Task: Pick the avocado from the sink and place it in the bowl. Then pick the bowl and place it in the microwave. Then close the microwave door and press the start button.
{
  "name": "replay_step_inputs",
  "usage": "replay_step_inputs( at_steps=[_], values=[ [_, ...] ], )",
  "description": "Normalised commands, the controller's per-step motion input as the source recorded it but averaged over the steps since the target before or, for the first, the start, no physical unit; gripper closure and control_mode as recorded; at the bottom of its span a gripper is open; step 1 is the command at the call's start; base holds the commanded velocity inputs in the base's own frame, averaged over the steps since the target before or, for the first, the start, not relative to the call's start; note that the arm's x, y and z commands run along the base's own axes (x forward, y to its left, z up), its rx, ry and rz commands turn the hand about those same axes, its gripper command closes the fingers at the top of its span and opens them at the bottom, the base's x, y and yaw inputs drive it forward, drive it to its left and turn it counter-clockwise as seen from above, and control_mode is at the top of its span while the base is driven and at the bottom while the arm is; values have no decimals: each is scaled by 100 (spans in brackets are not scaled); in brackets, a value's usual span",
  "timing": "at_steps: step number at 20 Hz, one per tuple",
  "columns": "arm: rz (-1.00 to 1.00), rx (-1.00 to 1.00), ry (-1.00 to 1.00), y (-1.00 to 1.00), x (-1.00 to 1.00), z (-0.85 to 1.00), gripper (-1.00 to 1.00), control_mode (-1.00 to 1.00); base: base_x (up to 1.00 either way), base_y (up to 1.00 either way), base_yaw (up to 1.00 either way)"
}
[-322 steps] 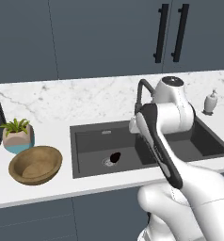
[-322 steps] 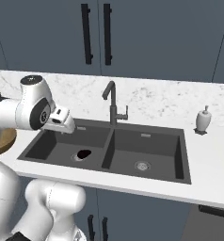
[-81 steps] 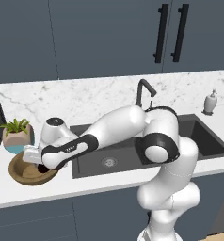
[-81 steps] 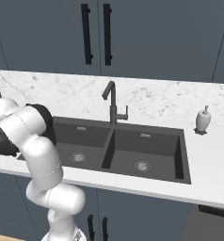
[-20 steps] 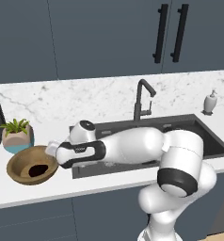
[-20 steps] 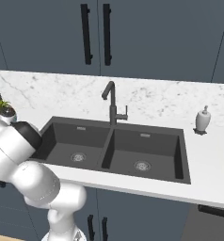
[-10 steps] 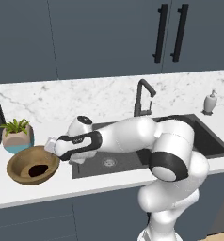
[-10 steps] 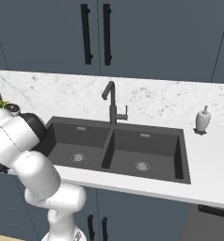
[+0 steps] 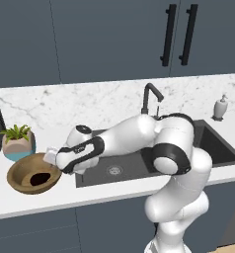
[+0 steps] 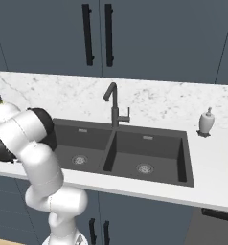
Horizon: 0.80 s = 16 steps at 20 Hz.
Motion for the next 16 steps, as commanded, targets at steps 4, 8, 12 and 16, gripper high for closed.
replay_step_inputs(
  at_steps=[4, 8, 12, 16],
  values=[
    [0, -2, 0, 23, 0, -24, -100, -100, 0, 0, 0],
    [0, -5, 0, 38, 1, -11, 100, -100, 0, 0, 0],
    [0, -4, 0, 34, 0, -4, 100, -100, 0, 0, 0],
    [0, 0, 0, 21, 0, -6, 100, -100, 0, 0, 0]
  ],
)
